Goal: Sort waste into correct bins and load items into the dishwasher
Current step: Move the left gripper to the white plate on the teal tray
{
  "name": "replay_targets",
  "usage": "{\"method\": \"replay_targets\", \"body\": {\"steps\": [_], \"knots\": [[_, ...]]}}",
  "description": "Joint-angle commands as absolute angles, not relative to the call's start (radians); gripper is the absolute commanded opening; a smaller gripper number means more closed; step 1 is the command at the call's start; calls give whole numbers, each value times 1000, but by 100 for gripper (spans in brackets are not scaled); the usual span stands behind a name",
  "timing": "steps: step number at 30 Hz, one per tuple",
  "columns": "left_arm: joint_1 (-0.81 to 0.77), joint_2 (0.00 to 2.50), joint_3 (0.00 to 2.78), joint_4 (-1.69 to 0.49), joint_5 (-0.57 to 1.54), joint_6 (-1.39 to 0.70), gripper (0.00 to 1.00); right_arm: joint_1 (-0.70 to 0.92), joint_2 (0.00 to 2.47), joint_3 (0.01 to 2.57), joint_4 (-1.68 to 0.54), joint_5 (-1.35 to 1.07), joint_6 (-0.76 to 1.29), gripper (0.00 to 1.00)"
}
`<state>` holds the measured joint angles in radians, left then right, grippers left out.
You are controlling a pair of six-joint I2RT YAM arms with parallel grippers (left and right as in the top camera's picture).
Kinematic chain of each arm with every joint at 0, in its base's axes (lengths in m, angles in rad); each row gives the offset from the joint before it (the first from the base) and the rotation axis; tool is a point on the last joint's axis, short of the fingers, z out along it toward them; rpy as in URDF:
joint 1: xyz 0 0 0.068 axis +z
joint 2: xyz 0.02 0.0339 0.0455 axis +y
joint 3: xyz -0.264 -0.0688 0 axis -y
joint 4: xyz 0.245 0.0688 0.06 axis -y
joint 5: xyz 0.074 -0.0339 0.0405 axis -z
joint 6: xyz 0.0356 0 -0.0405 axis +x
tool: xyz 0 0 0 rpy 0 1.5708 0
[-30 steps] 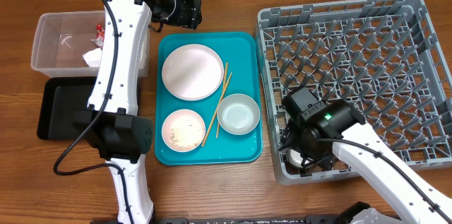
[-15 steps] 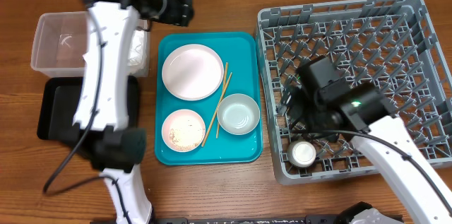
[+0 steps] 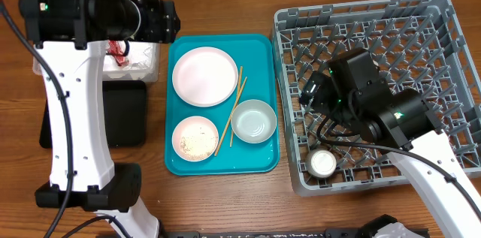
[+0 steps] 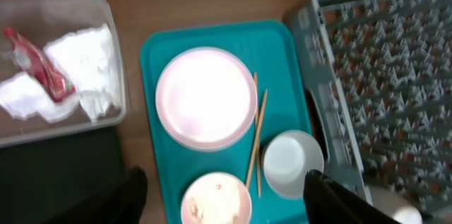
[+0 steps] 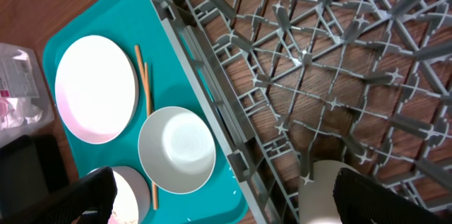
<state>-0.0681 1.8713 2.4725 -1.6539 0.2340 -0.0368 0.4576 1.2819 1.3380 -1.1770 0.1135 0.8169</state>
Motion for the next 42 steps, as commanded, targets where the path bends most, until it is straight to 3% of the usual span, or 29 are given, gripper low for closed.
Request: {"method": "replay_targets", "body": {"steps": [1,9,16,24,42], "knots": [[-102,1884,2459,-1690,236,-68,68,450,1267,1361,-1163,136,780,100],[-223,1890,2180,-1618,217,-84,68,450,1268,1361,-1145,138,751,100],[-270,1890,1878,-1302,218,-90,64,450,1272,1361,-1145,139,750,100],[-311,1891,1600,-974,207,74,58,450,1302,1361,-1145,149,751,100],[-341,1893,1362,-727,110,203,54,450,1339,1361,-1133,150,751,100]]}}
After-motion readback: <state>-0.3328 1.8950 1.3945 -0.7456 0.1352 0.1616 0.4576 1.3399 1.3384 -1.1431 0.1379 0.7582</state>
